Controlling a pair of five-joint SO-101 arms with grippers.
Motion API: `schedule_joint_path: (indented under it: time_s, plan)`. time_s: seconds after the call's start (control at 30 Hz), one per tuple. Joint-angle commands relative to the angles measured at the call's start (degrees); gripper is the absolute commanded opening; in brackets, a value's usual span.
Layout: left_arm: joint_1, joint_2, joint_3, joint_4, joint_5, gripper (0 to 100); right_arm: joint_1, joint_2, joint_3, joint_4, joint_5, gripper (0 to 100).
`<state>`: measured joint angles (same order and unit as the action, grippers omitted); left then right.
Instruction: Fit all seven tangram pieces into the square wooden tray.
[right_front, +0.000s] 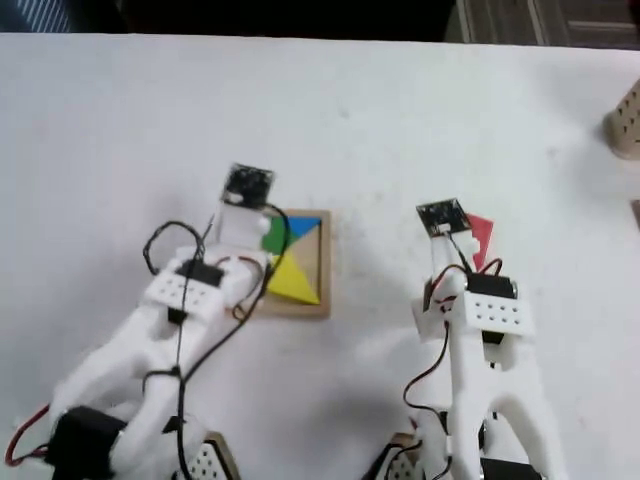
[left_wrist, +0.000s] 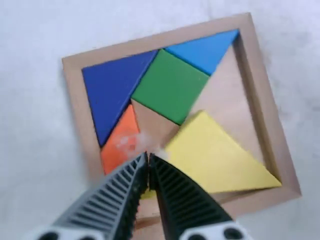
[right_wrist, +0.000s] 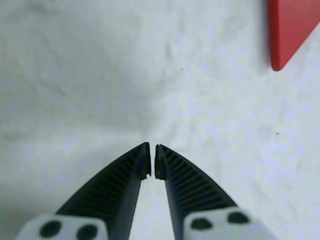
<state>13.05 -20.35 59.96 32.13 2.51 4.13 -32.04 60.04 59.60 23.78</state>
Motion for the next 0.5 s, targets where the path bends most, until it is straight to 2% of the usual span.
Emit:
schedule_joint_path:
  time_s: [0.0,0.33,0.47]
  plan:
    - [5.05,-5.23,2.20,0.26,-5.54,2,0.40,-1.80,-0.44,-0.75,0.53,2.1]
    - [4.44,-8.04,2.81,0.18,-5.54,2,0.57,-1.80,-0.44,-1.80,0.53,2.1]
    - [-0.22,-8.66,2.90,-6.68,-5.27,2,0.57,-1.80,-0.44,-1.80,0.53,2.1]
